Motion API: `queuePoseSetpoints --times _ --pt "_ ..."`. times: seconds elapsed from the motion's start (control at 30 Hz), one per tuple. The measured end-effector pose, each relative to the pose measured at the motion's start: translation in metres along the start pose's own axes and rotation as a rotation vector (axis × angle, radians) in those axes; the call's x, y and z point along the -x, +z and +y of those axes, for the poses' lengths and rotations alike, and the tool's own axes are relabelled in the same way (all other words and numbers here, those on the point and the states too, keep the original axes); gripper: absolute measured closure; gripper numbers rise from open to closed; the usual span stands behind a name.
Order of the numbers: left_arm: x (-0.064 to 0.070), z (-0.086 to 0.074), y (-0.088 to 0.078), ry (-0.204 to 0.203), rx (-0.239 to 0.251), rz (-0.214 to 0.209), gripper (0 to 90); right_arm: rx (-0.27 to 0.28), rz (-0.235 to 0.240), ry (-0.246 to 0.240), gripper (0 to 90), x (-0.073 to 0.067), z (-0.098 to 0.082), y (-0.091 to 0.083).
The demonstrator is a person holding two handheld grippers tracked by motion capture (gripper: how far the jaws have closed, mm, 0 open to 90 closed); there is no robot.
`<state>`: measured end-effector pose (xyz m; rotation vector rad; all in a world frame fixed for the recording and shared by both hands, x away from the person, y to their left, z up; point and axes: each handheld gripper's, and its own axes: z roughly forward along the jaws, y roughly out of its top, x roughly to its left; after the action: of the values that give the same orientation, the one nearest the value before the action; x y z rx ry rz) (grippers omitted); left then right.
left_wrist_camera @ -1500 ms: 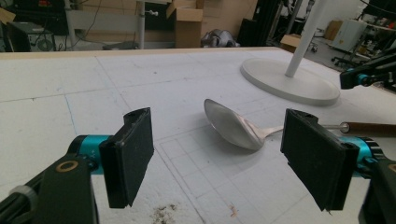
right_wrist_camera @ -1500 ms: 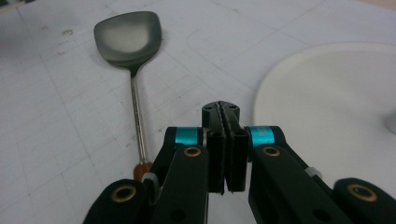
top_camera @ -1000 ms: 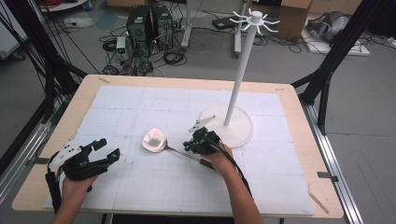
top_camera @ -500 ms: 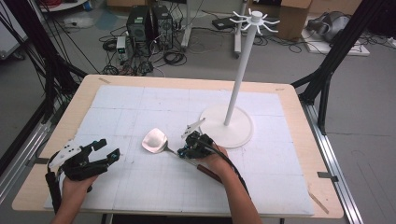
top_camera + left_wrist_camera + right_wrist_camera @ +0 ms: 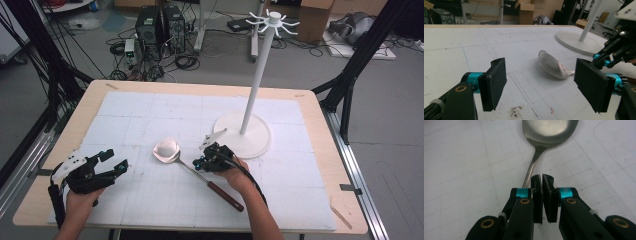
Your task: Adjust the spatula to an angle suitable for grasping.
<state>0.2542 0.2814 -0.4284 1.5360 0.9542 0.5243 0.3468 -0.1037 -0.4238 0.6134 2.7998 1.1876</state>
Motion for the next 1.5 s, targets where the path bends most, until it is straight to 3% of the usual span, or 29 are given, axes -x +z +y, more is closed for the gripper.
queuePoseSetpoints --times 0.17,0.3,0.57,0.73,0.9,1.1,1.27,1.5 --pt "0.000 0.000 0.000 0.001 0.000 0.000 26.3 0.069 -0.005 0.008 87.6 -0.014 -0.013 -0.025" --pt "0.001 0.000 0.001 0.002 -0.004 0.000 26.3 0.100 -0.003 -0.002 87.6 -0.032 -0.029 -0.039" --pt "0.002 0.000 0.001 0.005 -0.006 -0.002 26.4 0.050 -0.001 -0.020 87.8 -0.064 -0.054 -0.039" --pt "0.002 0.000 0.001 0.003 -0.008 -0.002 26.4 -0.004 -0.066 -0.025 89.7 -0.072 -0.068 -0.038" --pt "0.003 0.000 0.002 0.005 -0.007 0.001 26.4 -0.023 -0.158 0.020 89.8 -0.064 -0.075 -0.049" --pt "0.002 -0.001 0.002 0.006 -0.008 0.001 26.8 -0.016 -0.225 0.070 89.8 -0.054 -0.083 -0.057" --pt "0.002 -0.001 0.002 0.010 -0.015 -0.002 27.2 0.001 -0.299 0.141 89.8 -0.042 -0.089 -0.066" --pt "0.004 -0.002 0.004 0.036 -0.037 -0.036 36.5 0.025 -0.367 0.206 89.8 -0.026 -0.090 -0.068"
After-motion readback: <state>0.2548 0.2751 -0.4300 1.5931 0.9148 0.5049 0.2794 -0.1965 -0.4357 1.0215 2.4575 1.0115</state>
